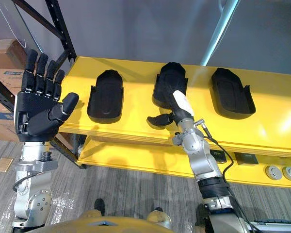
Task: Walk over and take three plastic housings, then place them on the shelf
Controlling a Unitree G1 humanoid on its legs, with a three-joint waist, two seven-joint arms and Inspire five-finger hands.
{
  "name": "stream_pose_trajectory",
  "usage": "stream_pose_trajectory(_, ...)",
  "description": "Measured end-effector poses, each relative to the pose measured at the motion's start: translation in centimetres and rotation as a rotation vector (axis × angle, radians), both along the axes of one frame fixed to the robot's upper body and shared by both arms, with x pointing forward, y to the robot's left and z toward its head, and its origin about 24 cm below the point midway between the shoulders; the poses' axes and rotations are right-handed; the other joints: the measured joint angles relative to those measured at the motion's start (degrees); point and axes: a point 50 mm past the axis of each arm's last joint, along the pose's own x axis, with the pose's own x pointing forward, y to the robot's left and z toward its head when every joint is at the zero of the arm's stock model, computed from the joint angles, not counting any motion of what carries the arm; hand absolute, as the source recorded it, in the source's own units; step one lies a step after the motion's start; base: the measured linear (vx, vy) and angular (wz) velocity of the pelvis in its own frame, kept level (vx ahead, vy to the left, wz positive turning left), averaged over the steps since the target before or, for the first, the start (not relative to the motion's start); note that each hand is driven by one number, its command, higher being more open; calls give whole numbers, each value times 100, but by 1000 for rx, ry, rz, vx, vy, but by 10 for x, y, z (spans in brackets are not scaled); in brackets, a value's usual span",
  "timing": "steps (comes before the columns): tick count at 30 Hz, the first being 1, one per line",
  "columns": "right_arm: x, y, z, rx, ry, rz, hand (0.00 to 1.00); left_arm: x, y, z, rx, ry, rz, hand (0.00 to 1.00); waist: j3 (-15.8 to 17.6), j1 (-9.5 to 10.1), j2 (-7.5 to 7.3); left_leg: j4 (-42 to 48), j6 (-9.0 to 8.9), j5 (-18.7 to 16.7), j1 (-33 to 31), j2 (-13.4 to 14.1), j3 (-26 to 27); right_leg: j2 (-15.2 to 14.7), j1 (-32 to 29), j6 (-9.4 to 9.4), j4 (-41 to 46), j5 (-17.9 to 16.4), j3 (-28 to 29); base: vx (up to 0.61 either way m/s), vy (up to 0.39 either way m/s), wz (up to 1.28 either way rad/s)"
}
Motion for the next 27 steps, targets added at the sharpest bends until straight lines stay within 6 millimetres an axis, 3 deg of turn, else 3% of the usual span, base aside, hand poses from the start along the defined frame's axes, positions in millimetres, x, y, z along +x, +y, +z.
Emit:
stream_pose_trajectory(12,11,15,21,77,-162,-3,100,5,-13,-14,-18,77,-68,100,-21,83,-6,5,3,71,-179,-6,-137,2,-88,-9,0,8,-139,3,-4,6)
stream_pose_trajectory(20,12,27,12,156,-104,7,100,5,-12,-15,-30,88,-56,100,-22,76,-4,1,10,97,-175,-6,-148,1,-84,-11,12,10,-141,0,0,0)
stream_pose_trajectory(27,15,13,-8,-38,9,-136,100,5,-10,-24,-47,132,-42,100,-22,77,-3,-1,13,108,-178,-5,-136,0,-98,-16,10,14,-137,0,0,0)
